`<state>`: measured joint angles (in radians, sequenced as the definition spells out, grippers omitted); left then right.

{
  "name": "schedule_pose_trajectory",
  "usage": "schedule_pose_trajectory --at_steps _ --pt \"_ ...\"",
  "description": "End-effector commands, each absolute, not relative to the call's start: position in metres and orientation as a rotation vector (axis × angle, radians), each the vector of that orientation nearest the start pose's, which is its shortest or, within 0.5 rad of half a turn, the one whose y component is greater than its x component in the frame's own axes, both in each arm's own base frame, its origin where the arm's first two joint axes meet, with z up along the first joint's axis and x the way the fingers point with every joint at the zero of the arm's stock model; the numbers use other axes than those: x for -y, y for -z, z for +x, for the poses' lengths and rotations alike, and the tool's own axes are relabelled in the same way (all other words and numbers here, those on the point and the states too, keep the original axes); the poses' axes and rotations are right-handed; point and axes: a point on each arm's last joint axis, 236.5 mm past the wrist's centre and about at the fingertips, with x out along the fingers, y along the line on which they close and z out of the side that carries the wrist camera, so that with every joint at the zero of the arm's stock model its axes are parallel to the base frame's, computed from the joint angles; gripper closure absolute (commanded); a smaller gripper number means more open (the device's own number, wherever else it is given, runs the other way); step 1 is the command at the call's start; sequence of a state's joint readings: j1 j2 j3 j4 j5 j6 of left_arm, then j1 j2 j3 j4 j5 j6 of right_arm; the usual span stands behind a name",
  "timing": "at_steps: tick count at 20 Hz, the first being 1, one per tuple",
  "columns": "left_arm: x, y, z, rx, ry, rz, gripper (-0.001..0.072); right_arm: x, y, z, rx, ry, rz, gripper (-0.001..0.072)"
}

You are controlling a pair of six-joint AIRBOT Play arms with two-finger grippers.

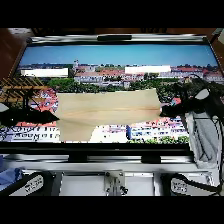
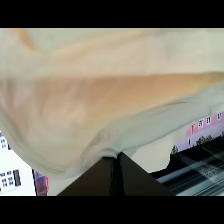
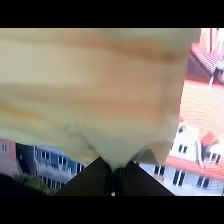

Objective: Fold the shirts.

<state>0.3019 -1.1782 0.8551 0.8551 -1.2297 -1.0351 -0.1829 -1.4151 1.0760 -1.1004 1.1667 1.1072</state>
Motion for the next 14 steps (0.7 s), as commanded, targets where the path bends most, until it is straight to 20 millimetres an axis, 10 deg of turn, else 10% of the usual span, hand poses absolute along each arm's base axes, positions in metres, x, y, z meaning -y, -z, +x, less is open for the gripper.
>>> schedule_pose_trajectory --at_steps 1,8,14 --pt "0.037 -0.015 0.378 -1.160 0.427 -0.484 0.0680 -0.044 0.029 0.448 -1.181 -0.340 0.139 0.0652" --pt "0.014 -0.001 0.464 -1.166 0.368 -0.579 0.0680 -0.042 0.043 0.524 -1.149 -0.296 0.204 0.0651" --pt "0.033 0.044 0.486 -1.218 0.345 -0.613 0.0677 -0.047 0.080 0.525 -1.222 -0.251 0.280 0.0570"
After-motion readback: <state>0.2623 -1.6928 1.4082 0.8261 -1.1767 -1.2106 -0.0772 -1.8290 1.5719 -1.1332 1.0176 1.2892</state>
